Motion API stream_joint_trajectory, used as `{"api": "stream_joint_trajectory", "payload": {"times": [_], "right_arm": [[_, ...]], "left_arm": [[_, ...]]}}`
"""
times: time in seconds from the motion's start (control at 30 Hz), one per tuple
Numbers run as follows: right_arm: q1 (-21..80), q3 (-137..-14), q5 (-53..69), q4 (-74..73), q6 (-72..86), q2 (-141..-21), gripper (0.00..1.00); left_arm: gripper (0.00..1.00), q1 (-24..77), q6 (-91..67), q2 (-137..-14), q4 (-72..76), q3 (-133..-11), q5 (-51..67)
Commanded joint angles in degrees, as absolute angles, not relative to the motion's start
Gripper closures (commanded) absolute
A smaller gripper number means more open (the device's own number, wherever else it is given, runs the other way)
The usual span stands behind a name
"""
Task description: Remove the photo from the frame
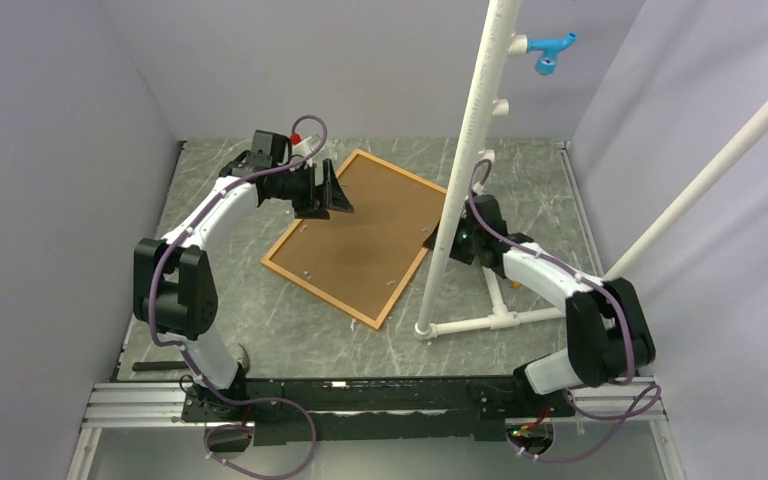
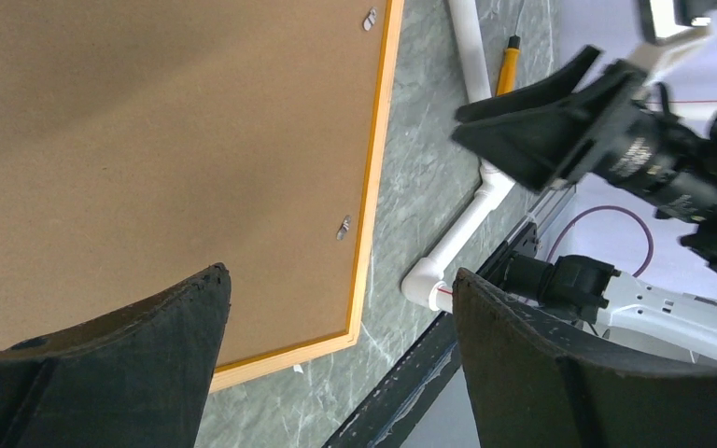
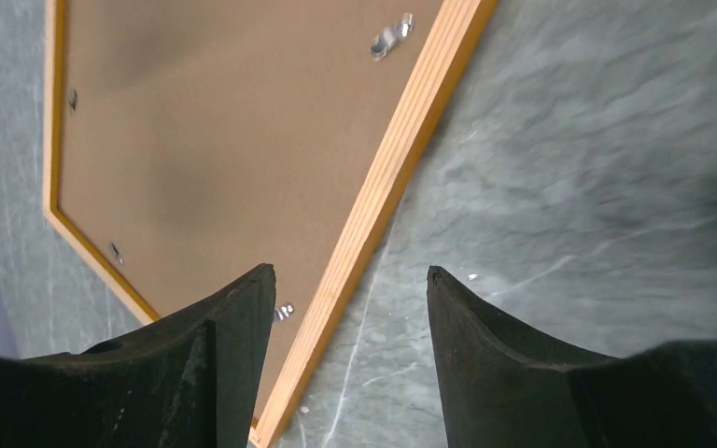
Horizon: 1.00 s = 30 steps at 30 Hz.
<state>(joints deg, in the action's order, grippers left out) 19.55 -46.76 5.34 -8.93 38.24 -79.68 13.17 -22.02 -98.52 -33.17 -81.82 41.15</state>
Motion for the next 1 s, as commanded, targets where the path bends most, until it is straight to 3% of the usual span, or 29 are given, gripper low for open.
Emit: {"api": "stream_joint_trajectory", "payload": {"times": [0.0,0.43,0.97], "right_arm": [[21.4,-44.8,13.2,3.0,44.9,-84.5,0.38],[21.6,-41.8,16.8,15.3,55.5,-95.6,0.48],[23.6,-45.2,7.6,5.1,59.6,-100.7,0.59]], "left_arm": [[0.1,14.6,-20.3,-99.3,-32.0,-82.1,41.2],[0.11,15.4,-20.1,-98.7,-32.1,-82.3,40.9],[0.11,15.4,-19.4,-97.8,-33.1,-83.0,39.4]]}}
